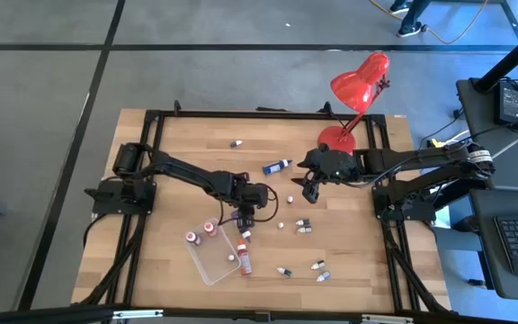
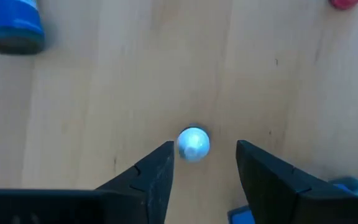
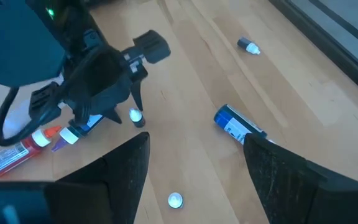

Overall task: Pick & Place food coloring
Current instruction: Put the green food coloring bottle into the transparent bin

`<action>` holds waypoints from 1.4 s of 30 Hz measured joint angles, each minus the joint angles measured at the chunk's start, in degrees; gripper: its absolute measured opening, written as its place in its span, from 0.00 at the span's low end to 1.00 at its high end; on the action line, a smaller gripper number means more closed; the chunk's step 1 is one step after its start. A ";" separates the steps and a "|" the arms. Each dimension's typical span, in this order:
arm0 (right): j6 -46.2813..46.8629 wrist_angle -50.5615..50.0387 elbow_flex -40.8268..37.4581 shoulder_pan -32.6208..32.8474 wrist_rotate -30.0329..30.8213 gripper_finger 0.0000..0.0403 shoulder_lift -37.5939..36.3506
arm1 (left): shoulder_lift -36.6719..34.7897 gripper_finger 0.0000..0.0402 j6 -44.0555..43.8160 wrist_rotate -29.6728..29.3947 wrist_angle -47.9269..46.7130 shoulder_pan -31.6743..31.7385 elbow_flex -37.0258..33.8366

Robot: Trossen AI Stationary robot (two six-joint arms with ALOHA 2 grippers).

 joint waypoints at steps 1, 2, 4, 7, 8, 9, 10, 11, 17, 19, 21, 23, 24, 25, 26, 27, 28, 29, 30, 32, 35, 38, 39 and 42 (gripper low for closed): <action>-0.09 0.00 0.00 0.00 0.00 0.65 0.00 | -0.10 0.40 -0.14 -0.49 0.34 0.00 0.01; -0.09 0.00 0.00 0.00 0.00 0.65 0.00 | -0.16 0.38 -0.15 -0.97 0.79 0.02 0.02; -0.11 0.00 0.00 0.00 0.00 0.65 0.00 | -0.24 0.34 -0.15 -2.20 1.10 0.14 0.02; -0.11 -0.01 0.00 0.00 0.00 0.65 0.00 | -0.41 0.29 -0.11 -1.99 1.50 0.70 0.04; -0.11 -0.03 0.00 0.00 0.00 0.65 0.00 | -0.43 0.27 -0.11 -1.39 1.27 0.96 0.04; -0.11 -0.07 0.00 0.00 0.01 0.65 0.00 | -0.43 0.26 -0.11 -0.79 1.05 1.17 0.04; -0.11 -0.18 0.00 0.00 0.00 0.65 0.00 | -0.43 0.24 -0.11 -0.67 1.02 1.40 0.04; -0.13 -0.22 0.00 0.01 0.00 0.65 0.00 | -0.43 0.23 -0.11 -0.67 1.15 1.52 0.04; -0.13 -0.24 0.00 0.00 0.00 0.65 0.00 | -0.43 0.20 -0.02 0.33 0.92 1.90 0.04; -0.13 -0.24 0.00 0.00 0.00 0.65 0.00 | -0.43 0.21 0.00 1.38 0.92 1.90 0.04; -0.24 -0.24 0.00 0.00 0.00 0.65 0.00 | -0.43 0.21 0.02 2.11 0.92 1.86 0.04; -0.39 -0.26 0.00 0.00 0.00 0.65 0.00 | -0.43 0.21 0.02 2.29 0.92 1.86 0.04; -0.39 -0.25 0.00 0.00 0.00 0.65 0.00 | -0.43 0.21 0.02 2.27 0.92 1.88 0.04; -0.39 -0.26 0.00 0.00 0.00 0.65 0.00 | -0.43 0.21 0.02 2.27 0.92 1.88 0.04; -0.38 -0.26 0.00 0.00 0.01 0.65 0.00 | -0.43 0.21 0.02 2.27 0.92 1.88 0.04; -0.39 -0.26 0.00 0.00 0.00 0.65 0.00 | -0.43 0.21 0.02 2.29 0.92 1.88 0.04; -0.42 -0.26 0.00 0.00 0.00 0.65 0.00 | -0.43 0.20 0.02 2.31 0.87 1.88 0.04; -0.44 -0.26 0.00 0.00 0.00 0.65 0.00 | -0.43 0.20 0.02 2.33 0.76 1.86 0.04; -0.44 -0.26 0.00 0.01 0.00 0.65 0.00 | -0.43 0.21 0.02 2.35 0.49 1.87 0.04; -0.45 -0.26 0.00 0.00 0.00 0.65 0.00 | -0.43 0.21 0.02 2.65 -0.41 1.88 0.04; -0.54 -0.28 0.00 0.00 0.00 0.65 0.00 | -0.43 0.22 0.02 3.10 -1.56 1.88 0.04; -0.57 -0.28 0.00 0.02 0.00 0.65 0.02 | -0.43 0.22 0.50 3.14 -1.58 1.87 0.04; -0.57 -0.28 0.00 0.00 0.00 0.65 0.02 | -0.43 0.21 0.49 3.14 -1.46 1.88 0.04; -0.57 -0.27 0.00 0.01 0.00 0.65 0.02 | -0.43 0.19 0.39 3.17 -0.36 1.88 0.04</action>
